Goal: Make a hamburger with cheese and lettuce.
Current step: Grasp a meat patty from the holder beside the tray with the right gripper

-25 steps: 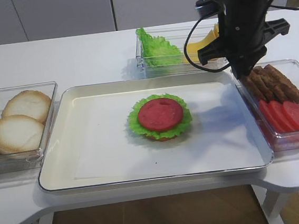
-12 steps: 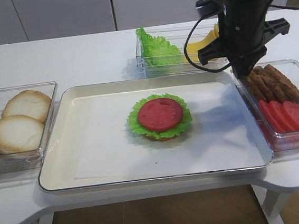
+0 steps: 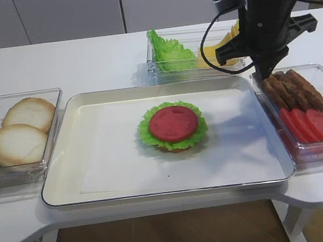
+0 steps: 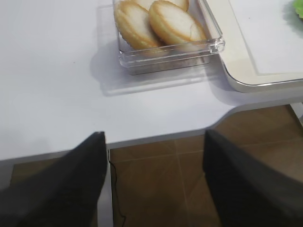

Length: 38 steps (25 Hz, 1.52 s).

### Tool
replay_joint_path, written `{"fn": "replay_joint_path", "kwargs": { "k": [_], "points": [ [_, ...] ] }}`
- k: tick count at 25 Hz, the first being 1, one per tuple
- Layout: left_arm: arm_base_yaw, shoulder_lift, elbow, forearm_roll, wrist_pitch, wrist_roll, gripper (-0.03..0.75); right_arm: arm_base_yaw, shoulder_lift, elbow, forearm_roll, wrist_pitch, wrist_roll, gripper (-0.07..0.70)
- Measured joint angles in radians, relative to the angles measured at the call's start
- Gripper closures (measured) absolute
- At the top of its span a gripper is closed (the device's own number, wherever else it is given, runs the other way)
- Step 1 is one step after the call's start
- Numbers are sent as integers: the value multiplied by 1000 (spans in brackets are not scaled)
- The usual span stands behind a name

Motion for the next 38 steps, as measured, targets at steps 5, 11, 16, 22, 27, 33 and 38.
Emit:
{"fn": "replay_joint_path", "kwargs": {
  "k": [5, 11, 16, 22, 27, 33, 38],
  "points": [
    [0, 0, 0, 0, 0, 0, 249, 0, 0, 0, 0, 2, 0, 555],
    [0, 0, 0, 0, 0, 0, 249, 0, 0, 0, 6, 2, -2, 281],
    [0, 0, 0, 0, 0, 0, 249, 21, 0, 0, -31, 2, -4, 274],
    [0, 0, 0, 0, 0, 0, 249, 91, 22, 0, -150, 19, 38, 281],
    [0, 0, 0, 0, 0, 0, 249, 91, 26, 0, -150, 32, 45, 297],
    [0, 0, 0, 0, 0, 0, 249, 91, 43, 0, -150, 32, 51, 364],
    [0, 0, 0, 0, 0, 0, 249, 91, 62, 0, -154, 32, 51, 370]
  ]
}}
